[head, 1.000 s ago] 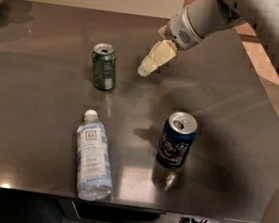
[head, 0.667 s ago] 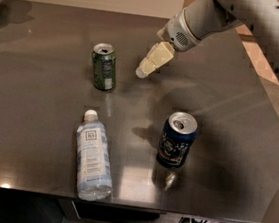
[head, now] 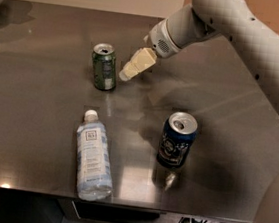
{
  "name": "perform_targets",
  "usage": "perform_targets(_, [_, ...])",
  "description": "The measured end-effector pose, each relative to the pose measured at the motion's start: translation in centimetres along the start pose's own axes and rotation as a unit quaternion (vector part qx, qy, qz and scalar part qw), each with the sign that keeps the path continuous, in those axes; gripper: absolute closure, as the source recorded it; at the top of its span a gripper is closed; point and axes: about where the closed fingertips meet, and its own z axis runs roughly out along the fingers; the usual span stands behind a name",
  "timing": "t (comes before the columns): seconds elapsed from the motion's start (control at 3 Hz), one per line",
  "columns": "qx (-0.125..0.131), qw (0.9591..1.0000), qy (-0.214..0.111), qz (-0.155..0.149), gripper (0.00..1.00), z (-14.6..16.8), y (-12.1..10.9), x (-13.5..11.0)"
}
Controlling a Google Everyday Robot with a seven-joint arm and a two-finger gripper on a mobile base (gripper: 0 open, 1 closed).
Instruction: Knock green can over
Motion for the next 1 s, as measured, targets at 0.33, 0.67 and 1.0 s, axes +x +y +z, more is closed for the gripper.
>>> perform_targets(0.33, [-0.011, 0.9998, -0.016, -0.006, 0.00, 2.0, 0.5, -1.5])
perform_targets(0.67, [-0.028, 0.9992, -0.026, -0.012, 0.00, 3.8, 1.2, -2.6])
perform_targets(1.0, [-0.048, 0.9981, -0.037, -0.016, 0.00, 5.6, 2.3, -3.5])
